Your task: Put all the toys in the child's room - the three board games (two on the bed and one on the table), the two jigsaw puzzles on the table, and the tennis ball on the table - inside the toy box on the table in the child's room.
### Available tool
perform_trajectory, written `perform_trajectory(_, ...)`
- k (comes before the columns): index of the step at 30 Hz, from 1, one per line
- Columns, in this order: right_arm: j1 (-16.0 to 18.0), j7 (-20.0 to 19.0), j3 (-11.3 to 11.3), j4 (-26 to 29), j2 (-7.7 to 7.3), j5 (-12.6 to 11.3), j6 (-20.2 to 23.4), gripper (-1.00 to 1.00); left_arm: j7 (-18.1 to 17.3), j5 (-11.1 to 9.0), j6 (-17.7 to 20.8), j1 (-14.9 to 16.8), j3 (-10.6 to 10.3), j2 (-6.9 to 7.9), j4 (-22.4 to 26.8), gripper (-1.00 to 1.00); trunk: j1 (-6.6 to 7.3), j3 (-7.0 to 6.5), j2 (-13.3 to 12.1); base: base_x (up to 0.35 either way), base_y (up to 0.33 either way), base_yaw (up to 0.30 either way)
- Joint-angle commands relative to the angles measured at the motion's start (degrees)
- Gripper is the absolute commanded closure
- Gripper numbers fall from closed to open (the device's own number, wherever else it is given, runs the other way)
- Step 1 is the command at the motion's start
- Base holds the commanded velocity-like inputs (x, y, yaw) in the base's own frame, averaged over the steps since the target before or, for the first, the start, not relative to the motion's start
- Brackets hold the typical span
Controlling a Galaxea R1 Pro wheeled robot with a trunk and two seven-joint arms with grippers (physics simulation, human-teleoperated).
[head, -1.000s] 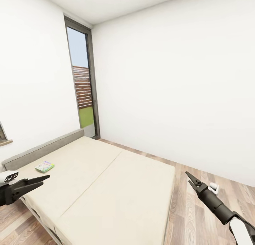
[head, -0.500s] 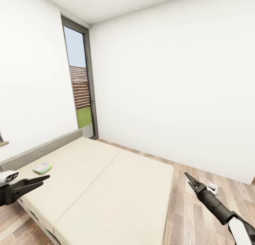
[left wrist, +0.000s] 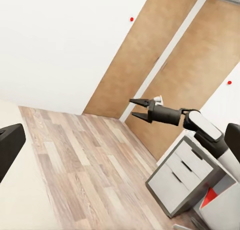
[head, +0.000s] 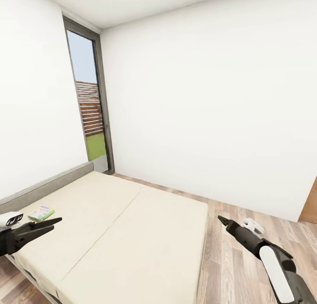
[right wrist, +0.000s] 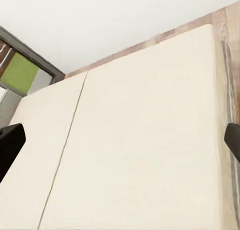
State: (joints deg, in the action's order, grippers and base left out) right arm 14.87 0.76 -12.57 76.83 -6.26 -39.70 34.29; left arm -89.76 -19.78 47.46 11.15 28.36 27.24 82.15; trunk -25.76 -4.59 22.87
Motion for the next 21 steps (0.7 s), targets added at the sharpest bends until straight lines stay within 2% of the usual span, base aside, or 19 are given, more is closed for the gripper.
perform_trajectory(1, 0.0, 0.4, 1.0, 0.7, -0.02, -0.1, 0.3, -1.00, -0.2, 0.1, 0.6, 0.0, 0.0, 0.01, 0.0, -1.00, -0.02, 0.03, 0.0, 0.000, 0.000, -0.008)
perform_trajectory(2, 0.1, 0.8, 2.8, 1.8, -0.07, -0.1, 0.3, -1.00, -0.2, 0.1, 0.6, 0.0, 0.0, 0.01, 0.0, -1.00, -0.02, 0.03, 0.0, 0.000, 0.000, -0.005)
perform_trajectory(4, 0.1, 1.1, 4.7, 2.8, -0.09, 0.0, 0.3, -1.00, -0.2, 0.1, 0.6, 0.0, 0.0, 0.00, 0.0, -1.00, -0.02, 0.03, 0.0, 0.000, 0.000, -0.003)
perform_trajectory(7, 0.1, 1.3, 6.0, 3.6, -0.01, 0.0, 0.3, -1.00, -0.2, 0.1, 0.6, 0.0, -0.1, 0.00, 0.0, -1.00, -0.02, 0.03, 0.0, 0.000, 0.000, -0.068)
perform_trajectory(21, -0.1, 1.3, 6.1, 3.8, -0.17, -0.7, 0.5, -1.00, -0.2, 0.1, 0.5, 0.0, 0.1, 0.04, 0.0, -1.00, -0.02, 0.03, 0.0, 0.000, 0.000, -0.251)
